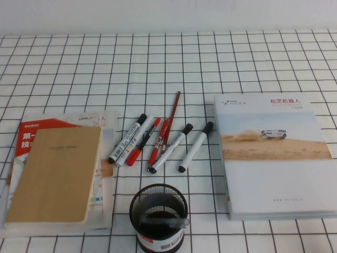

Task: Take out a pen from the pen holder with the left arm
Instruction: 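Take a marker out of the pen holder and lay it on the table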

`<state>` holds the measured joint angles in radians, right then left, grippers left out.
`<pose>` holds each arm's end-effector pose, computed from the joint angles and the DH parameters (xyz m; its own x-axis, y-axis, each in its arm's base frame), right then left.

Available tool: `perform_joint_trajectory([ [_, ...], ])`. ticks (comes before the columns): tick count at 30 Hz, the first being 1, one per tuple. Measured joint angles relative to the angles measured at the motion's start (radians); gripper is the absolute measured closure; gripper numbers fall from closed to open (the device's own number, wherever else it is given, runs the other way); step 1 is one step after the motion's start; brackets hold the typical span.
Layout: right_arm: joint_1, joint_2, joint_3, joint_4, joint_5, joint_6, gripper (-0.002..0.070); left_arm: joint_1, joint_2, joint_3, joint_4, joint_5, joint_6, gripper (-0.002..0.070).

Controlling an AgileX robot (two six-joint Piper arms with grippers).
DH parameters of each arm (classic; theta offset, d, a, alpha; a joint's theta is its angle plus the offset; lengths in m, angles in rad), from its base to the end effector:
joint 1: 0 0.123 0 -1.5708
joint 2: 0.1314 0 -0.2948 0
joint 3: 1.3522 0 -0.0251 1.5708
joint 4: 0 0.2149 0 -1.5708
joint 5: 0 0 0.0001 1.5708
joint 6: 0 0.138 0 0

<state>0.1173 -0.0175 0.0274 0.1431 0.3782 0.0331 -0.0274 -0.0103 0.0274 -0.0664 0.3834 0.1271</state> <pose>0.0500 0.0132 0.1576 -0.3146 0.1293 -0.9404 -0.1164 0.9779 0.1734 0.0511 -0.0048 0.1562 -0.3034 0.0738 -0.9500 0.0710 0.9960 0.0547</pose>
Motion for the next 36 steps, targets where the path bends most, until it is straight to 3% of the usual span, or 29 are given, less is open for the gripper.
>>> perform_joint_trajectory([
  [23,0.0,0.0,0.0,0.0,0.0,0.0,0.0691,0.0,0.0,0.0,0.016,-0.02,-0.002,0.0678],
  [36,0.0,0.0,0.0,0.0,0.0,0.0,0.0691,0.0,0.0,0.0,-0.438,-0.256,-0.1,0.0678],
])
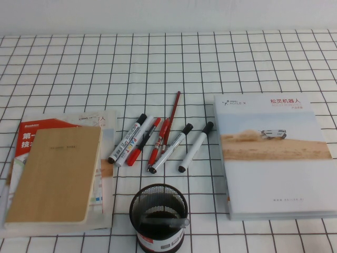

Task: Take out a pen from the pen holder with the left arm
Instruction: 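Take a marker out of the pen holder and lay it on the table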

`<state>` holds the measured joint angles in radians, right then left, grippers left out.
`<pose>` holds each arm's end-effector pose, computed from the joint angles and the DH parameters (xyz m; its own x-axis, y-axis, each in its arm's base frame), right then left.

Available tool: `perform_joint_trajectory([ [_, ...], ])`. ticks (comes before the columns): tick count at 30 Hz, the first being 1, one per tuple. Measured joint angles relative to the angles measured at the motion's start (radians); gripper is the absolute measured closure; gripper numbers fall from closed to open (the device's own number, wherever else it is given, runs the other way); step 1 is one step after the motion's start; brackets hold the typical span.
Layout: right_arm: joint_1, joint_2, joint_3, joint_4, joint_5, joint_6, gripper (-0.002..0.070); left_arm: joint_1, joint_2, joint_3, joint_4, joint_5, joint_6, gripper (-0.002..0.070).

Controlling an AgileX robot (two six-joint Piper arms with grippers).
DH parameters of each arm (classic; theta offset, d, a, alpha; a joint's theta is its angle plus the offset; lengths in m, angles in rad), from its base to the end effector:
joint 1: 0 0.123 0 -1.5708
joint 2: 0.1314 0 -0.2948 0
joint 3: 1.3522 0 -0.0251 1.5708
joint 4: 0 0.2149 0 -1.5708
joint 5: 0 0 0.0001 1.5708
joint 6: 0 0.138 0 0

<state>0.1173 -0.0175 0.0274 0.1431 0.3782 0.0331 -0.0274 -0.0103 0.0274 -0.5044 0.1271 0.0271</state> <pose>0.0500 0.0132 0.1576 -0.3146 0.1293 -0.9404 -0.1164 0.9779 0.1734 0.0573 -0.0101 0.1929 -0.0771 -0.4535 -0.8879 0.0599 0.8868 -0.4582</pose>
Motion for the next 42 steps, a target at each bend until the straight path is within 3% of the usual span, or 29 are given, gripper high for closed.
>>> perform_joint_trajectory([
  [8,0.0,0.0,0.0,0.0,0.0,0.0,0.0691,0.0,0.0,-0.01,-0.028,-0.111,0.011,0.0678],
  [16,0.0,0.0,0.0,0.0,0.0,0.0,0.0691,-0.002,0.25,-0.345,0.062,0.248,0.116,0.0678],
  [19,0.0,0.0,0.0,0.0,0.0,0.0,0.0691,-0.039,0.357,-0.423,0.062,0.28,0.151,0.0678],
  [23,0.0,0.0,0.0,0.0,0.0,0.0,0.0691,-0.152,0.433,-0.462,0.062,0.274,0.205,0.0678],
  [32,0.0,0.0,0.0,0.0,0.0,0.0,0.0691,-0.541,0.543,-0.463,0.087,0.259,0.365,0.0678],
  [37,0.0,0.0,0.0,0.0,0.0,0.0,0.0691,-0.678,0.619,-0.463,0.087,0.205,0.437,0.0676],
  [40,0.0,0.0,0.0,0.0,0.0,0.0,0.0691,-0.741,0.673,-0.463,0.087,0.2,0.514,0.063],
  [42,0.0,0.0,0.0,0.0,0.0,0.0,0.0691,-0.782,0.708,-0.463,0.087,0.2,0.543,0.0544],
])
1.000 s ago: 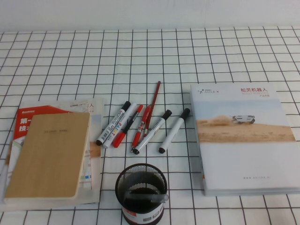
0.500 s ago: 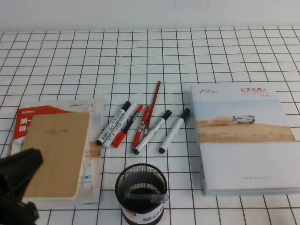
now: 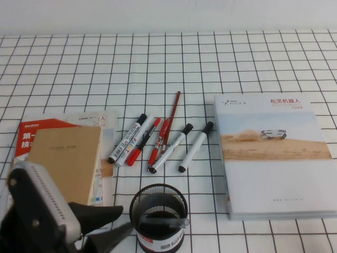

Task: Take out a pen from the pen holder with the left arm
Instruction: 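Take a marker out of the pen holder and lay it on the table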

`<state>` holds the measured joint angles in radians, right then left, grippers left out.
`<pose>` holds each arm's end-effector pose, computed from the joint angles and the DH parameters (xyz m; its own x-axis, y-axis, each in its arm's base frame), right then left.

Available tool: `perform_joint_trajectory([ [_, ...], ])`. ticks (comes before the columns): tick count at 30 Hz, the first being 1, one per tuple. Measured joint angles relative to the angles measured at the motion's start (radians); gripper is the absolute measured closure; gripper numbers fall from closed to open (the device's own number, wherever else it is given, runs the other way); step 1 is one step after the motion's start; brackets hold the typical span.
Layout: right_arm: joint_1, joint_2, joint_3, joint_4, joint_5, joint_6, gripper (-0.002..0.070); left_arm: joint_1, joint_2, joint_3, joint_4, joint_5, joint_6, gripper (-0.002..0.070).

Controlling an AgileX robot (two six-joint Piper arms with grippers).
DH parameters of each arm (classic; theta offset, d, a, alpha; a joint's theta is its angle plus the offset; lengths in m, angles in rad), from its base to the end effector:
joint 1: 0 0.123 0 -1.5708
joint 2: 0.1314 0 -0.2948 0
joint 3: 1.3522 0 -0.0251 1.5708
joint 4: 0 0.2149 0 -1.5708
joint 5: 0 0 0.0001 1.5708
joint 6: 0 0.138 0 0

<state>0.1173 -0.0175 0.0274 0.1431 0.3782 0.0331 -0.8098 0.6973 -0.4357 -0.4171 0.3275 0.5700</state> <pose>0.0500 0.0132 0.1576 -0.3146 0.1293 -0.9404 -0.1164 0.9779 0.1734 0.0824 -0.1126 0.2650 -0.1739 0.4297 -0.8861 0.8403 0.5339 0.0940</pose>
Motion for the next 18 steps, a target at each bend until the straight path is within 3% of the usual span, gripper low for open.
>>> perform_joint_trajectory([
  [5,0.0,0.0,0.0,0.0,0.0,0.0,0.0691,-0.066,0.083,0.0,0.0,-0.011,0.016,0.0244],
  [7,0.0,0.0,0.0,0.0,0.0,0.0,0.0692,-0.073,0.109,0.0,-0.002,-0.027,0.018,0.017],
  [11,0.0,0.0,0.0,0.0,0.0,0.0,0.0691,-0.075,0.151,0.0,-0.002,-0.069,0.047,0.0118],
  [18,0.0,0.0,0.0,0.0,0.0,0.0,0.0691,-0.085,0.166,0.0,-0.002,-0.094,0.094,0.0109],
])
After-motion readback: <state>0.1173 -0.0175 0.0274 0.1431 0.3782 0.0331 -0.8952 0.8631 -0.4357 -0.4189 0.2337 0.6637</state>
